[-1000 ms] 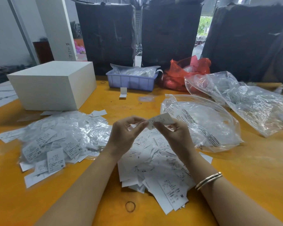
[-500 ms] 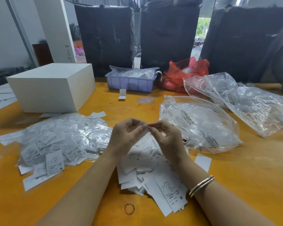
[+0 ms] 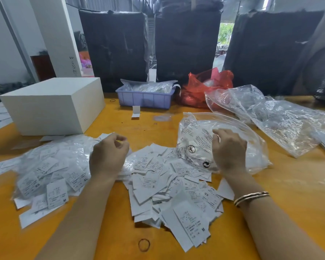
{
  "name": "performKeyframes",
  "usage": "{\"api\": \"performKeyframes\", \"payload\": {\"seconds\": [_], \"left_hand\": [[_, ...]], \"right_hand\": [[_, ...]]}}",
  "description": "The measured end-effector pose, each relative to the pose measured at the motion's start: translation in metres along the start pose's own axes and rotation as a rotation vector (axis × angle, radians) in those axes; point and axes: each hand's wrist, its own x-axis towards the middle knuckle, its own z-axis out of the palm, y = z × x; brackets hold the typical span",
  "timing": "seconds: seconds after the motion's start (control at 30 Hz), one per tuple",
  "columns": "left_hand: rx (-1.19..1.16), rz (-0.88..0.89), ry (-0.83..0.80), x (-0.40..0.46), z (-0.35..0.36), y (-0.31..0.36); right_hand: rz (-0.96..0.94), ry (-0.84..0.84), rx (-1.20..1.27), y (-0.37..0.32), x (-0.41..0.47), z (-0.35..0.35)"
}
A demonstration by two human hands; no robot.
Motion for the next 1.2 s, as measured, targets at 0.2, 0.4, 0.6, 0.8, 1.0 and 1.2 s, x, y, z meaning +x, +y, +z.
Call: {"api": "performKeyframes", "payload": {"seconds": [0.2, 0.4, 0.6, 0.8, 1.0, 1.2], "left_hand": [[0.436, -0.085, -0.134, 0.002, -0.002, -0.007], [0.626, 0.038, -0.05, -0.003, -0.001, -0.005], [0.376, 0.294, 0.056, -0.013, 0.01, 0.01], [0.101, 0.376, -0.069, -0.026, 0.027, 0.021], [-0.043, 0.27, -0.207, -0.033, 0.033, 0.024], [-0.086, 0.212, -0.238, -0.034, 0.03, 0.026]], "right_hand": [[0.071, -0.42, -0.445, 0.017, 0.003, 0.013], [0.086, -0.319, -0.402, 0.018, 0.002, 0.017], [0.242, -0.224, -0.091, 0.023, 0.003, 0.016], [0.273, -0.191, -0.028, 0.027, 0.006, 0.017], [0.164, -0.14, -0.186, 0.026, 0.003, 0.016], [0.163, -0.117, 0.026, 0.024, 0.004, 0.016]]}}
